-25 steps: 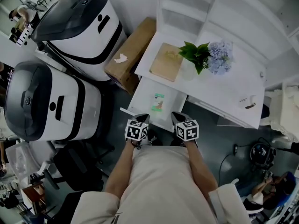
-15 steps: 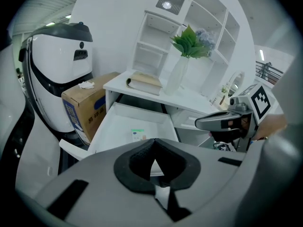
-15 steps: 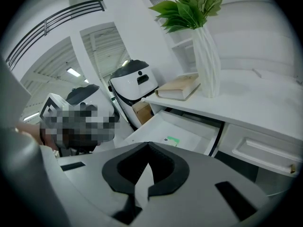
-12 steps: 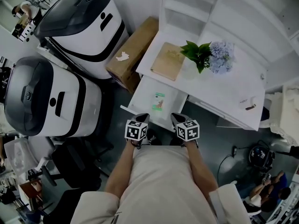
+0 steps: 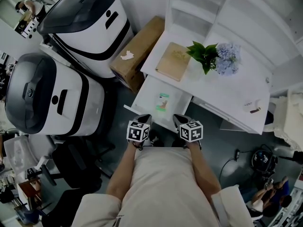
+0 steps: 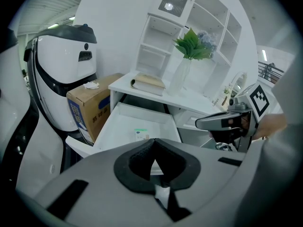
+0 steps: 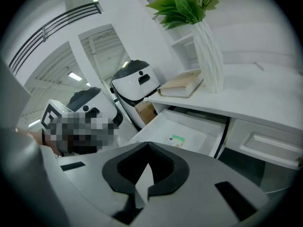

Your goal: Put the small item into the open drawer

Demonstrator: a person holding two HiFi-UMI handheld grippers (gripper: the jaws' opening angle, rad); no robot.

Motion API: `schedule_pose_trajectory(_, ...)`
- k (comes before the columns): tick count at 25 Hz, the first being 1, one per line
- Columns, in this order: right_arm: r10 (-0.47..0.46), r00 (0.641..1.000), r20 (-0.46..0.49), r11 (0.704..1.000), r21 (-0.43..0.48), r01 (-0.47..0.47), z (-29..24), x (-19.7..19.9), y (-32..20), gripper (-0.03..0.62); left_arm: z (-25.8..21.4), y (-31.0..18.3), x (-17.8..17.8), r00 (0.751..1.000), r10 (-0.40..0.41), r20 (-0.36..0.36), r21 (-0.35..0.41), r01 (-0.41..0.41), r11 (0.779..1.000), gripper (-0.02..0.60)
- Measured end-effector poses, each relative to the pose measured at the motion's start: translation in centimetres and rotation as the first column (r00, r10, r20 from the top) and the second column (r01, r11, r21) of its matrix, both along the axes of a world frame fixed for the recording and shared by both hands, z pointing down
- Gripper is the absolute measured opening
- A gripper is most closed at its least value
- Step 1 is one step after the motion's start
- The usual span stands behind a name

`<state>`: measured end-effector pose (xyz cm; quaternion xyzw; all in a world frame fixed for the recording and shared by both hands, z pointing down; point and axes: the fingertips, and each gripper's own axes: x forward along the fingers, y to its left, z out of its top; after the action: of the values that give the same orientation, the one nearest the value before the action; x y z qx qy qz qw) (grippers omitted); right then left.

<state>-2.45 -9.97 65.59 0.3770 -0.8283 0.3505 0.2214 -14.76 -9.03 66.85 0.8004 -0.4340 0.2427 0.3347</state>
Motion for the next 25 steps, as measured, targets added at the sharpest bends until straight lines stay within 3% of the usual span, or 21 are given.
schedule_pose_trajectory(6, -0.049, 0.999, 0.013, 0.999, -0.011, 0.049, 0.1, -1.1, 0.8, 0.023, 0.1, 0.1, 0.0, 1.0, 0.006, -0.006, -0.005, -0.006, 1.0, 0.017)
schedule_pose_trajectory(25, -0.011, 0.999, -0.042, 1.0, -0.022, 0.01, 0.5, -0.2, 1.2, 0.023, 0.2, 0.4, 0.0, 0.999, 0.037, -0.01, -0.01, -0.037, 0.999, 0.015)
